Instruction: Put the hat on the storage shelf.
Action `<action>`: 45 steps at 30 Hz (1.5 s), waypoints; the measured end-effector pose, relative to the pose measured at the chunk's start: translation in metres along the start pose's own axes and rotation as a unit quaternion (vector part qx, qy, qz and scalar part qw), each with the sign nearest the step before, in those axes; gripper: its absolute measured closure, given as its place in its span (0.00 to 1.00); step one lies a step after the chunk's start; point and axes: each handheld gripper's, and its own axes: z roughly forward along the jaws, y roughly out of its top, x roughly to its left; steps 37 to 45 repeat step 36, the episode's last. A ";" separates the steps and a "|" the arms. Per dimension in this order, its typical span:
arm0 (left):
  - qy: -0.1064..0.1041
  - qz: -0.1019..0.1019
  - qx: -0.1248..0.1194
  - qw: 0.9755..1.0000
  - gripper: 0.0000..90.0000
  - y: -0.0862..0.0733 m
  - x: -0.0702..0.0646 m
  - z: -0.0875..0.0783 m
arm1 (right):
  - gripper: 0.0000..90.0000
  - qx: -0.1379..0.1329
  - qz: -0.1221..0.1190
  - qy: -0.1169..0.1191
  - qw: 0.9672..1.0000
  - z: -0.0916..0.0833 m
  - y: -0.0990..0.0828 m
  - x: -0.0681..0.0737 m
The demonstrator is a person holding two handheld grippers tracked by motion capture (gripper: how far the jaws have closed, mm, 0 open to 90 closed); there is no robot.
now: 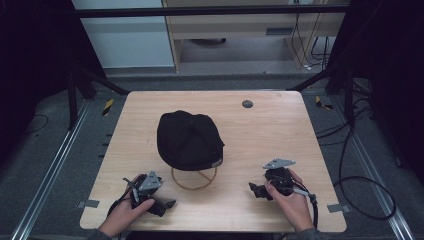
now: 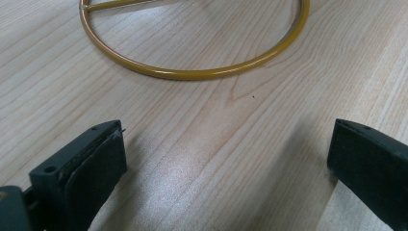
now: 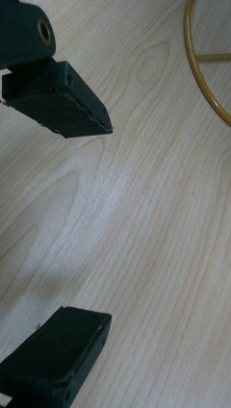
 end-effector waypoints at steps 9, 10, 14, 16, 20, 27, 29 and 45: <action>0.000 0.000 0.000 1.000 0.00 0.000 0.000 0.000 | 0.12 -0.028 0.035 -0.002 0.999 0.022 0.005 0.002; 0.000 0.000 0.000 1.000 0.00 0.000 0.000 0.000 | 0.12 -0.028 0.034 -0.004 0.999 0.024 0.006 0.002; 0.000 0.000 0.000 1.000 0.00 0.000 0.000 0.000 | 0.11 -0.031 0.041 -0.008 0.999 0.034 0.008 0.004; 0.000 0.000 0.000 1.000 0.00 0.000 0.000 0.000 | 0.13 -0.035 0.039 -0.020 0.998 0.036 0.008 0.005; 0.000 0.000 0.000 1.000 0.00 0.000 0.000 0.000 | 0.12 -0.043 0.034 -0.039 0.998 0.040 0.008 0.006; 0.000 0.000 0.000 1.000 0.00 0.000 0.000 0.000 | 0.08 -0.045 0.019 -0.063 0.997 0.044 0.007 0.010; 0.000 0.000 0.000 1.000 0.00 0.000 0.000 0.000 | 0.08 -0.044 0.016 -0.064 0.997 0.044 0.007 0.010; -0.001 0.000 0.000 1.000 0.00 0.000 0.000 0.000 | 0.05 -0.041 0.020 -0.065 0.997 0.045 0.007 0.009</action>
